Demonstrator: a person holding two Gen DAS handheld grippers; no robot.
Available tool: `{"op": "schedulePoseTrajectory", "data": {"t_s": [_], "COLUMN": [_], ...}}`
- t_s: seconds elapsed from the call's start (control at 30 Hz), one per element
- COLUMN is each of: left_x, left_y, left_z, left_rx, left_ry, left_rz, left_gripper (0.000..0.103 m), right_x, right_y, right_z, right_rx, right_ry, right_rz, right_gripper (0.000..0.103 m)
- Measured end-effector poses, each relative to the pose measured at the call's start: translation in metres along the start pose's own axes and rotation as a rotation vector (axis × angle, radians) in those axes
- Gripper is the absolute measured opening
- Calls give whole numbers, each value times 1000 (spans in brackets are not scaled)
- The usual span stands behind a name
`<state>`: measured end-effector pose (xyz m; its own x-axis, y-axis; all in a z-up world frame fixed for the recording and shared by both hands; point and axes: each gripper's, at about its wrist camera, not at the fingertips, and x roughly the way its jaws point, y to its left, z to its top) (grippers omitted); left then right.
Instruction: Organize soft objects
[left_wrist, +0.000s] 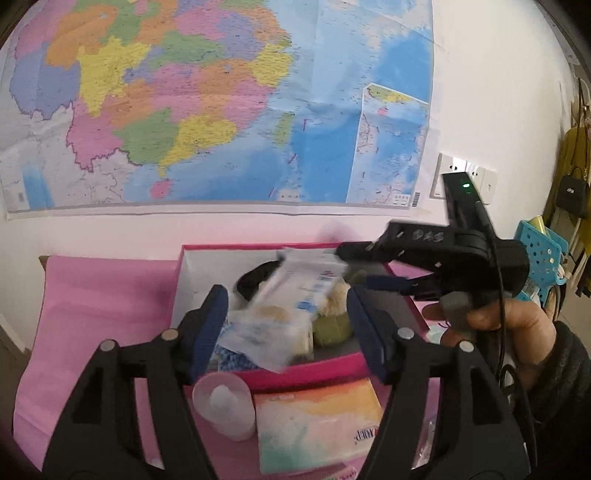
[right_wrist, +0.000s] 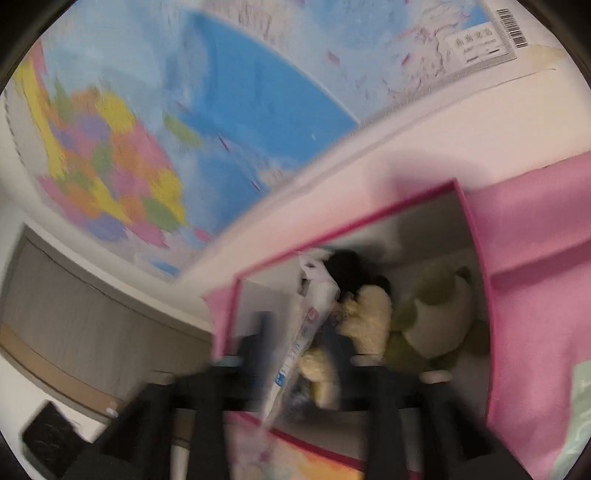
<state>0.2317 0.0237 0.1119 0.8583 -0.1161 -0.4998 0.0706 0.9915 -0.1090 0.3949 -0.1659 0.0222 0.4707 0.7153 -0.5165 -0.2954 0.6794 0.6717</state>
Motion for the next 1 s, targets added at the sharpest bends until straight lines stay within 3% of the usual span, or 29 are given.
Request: {"op": "schedulePoseTrajectory", "data": {"t_s": [0.03, 0.1, 0.27, 0.43, 0.63, 0.77, 1.0], "left_x": [-3, -11, -42, -61, -50, -31, -3], "left_y": [-2, -12, -57, -107, -144, -143, -135], "left_z": [-1, -6, -39, -97, -164, -181, -193], "left_rx": [6, 38, 136, 225, 249, 193, 117], "left_ry": [1, 1, 11, 93, 248, 319, 386], "left_rz": [-7, -32, -159, -291, -360, -380, -338], "left_gripper": [72, 87, 103, 103, 103, 103, 103], "right_x": [-3, -19, -88, -142, -165, -159, -135], "right_y": [0, 1, 1, -29, -93, -108, -113], "right_z": [-2, -5, -44, -119, -200, -209, -198], "right_rx": [-1, -13, -127, -182, -27, 23, 46], "right_ry": [-14, -53, -99, -29, 112, 132, 159], "right_rz": [-17, -40, -118, -195, -174, -121, -44], "right_gripper": [80, 80, 82, 82, 82, 82, 78]}}
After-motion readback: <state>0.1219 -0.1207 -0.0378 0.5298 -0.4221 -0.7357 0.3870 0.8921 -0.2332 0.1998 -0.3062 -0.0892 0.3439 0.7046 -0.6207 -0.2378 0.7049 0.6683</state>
